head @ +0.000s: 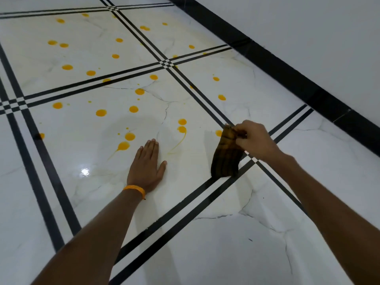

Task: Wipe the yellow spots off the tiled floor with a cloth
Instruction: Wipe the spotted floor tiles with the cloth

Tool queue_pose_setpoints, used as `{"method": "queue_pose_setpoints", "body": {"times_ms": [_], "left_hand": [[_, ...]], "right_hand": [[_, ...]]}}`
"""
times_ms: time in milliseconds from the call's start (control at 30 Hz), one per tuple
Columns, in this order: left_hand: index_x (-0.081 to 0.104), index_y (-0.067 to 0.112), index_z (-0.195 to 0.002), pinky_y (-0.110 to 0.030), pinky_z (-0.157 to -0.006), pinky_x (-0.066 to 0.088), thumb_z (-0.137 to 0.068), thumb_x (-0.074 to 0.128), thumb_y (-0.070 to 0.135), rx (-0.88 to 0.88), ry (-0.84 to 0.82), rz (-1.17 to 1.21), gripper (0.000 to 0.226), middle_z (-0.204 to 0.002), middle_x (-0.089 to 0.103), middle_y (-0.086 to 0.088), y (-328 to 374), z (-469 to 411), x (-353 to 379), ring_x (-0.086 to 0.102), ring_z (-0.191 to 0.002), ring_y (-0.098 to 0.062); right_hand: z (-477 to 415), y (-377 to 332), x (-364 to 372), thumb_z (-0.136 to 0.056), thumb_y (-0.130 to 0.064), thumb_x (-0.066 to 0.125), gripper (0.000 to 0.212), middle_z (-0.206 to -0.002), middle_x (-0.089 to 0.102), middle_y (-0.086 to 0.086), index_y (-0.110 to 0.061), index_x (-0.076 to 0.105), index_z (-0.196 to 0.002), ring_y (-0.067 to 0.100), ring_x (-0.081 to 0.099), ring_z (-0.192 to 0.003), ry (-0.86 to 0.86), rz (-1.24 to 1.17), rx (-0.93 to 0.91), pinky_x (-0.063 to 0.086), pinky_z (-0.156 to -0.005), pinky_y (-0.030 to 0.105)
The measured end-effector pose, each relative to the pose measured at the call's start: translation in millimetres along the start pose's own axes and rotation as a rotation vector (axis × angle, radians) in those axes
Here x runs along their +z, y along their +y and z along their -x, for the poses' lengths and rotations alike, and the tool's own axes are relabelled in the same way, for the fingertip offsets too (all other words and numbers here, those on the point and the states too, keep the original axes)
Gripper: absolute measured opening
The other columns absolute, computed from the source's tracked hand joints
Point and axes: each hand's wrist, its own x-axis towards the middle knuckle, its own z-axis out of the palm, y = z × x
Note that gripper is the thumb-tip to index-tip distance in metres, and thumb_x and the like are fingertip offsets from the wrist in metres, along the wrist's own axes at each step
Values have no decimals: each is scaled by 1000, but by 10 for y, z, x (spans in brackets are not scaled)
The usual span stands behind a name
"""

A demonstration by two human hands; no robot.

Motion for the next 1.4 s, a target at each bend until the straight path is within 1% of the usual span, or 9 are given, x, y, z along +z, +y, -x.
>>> {"method": "queue_pose_setpoints", "body": {"times_ms": [133,300,400,500,567,700,967,1200,1400], "left_hand": [[20,2,-155,-37,-124,7,-94,16,52,5,12,-15,79,-163,19,-14,4,11,4,14,-152,-24],[22,1,-154,-40,-124,11,-95,17,51,9,15,-29,78,-162,22,-16,6,15,28,17,-151,-26],[23,-2,-153,-44,-123,14,-95,16,49,5,-2,-42,78,-160,23,-19,23,14,36,18,-151,-30],[28,-5,-150,-47,-122,18,-94,18,48,0,-19,-69,78,-157,29,-23,46,-31,36,25,-148,-35],[32,-6,-148,-49,-121,21,-93,21,45,20,-13,-63,76,-155,33,-25,41,-64,18,29,-146,-37],[25,-2,-152,-47,-123,15,-93,19,35,43,38,-52,70,-160,23,-18,-31,-213,28,19,-150,-31],[17,5,-156,-38,-124,9,-98,18,36,24,80,-41,65,-164,17,-8,-58,-399,184,13,-152,-19],[14,9,-157,-37,-124,7,-101,19,33,-22,49,2,61,-165,13,-4,-52,-455,53,5,-153,-15],[14,9,-157,-38,-124,10,-102,22,30,-13,29,-3,60,-165,13,-4,-27,-414,83,4,-153,-15]], "right_hand": [[322,-57,-68,-83,7,66,22,-88,56,6,-7,71,-99,21,54,-79,154,-1,-163,41,-66,29],[882,59,574,-84,-13,71,19,-101,64,-4,-22,73,-101,13,60,-91,-252,19,-204,55,-80,37],[900,203,935,-90,-20,68,21,-113,67,-2,-20,73,-110,13,60,-102,-203,-65,-94,54,-92,41],[545,221,1292,-104,-29,51,49,-158,39,8,-12,45,-149,26,35,-146,-47,17,11,31,-120,39],[327,116,1572,-107,-39,36,60,-168,16,9,-11,24,-159,26,10,-156,-72,101,44,12,-127,42],[312,-37,1875,-101,-51,8,72,-169,12,7,-12,14,-161,22,6,-157,1,225,72,4,-128,44],[-519,781,1496,-96,-64,-1,90,-166,23,17,-2,18,-159,30,17,-155,148,235,360,15,-125,52],[-311,363,1552,-102,-61,6,77,-170,6,2,-13,11,-162,16,2,-157,-124,237,-192,6,-128,41],[-998,518,1488,-98,-64,-1,86,-168,15,12,-6,14,-160,25,10,-156,40,252,145,11,-126,48]]}}
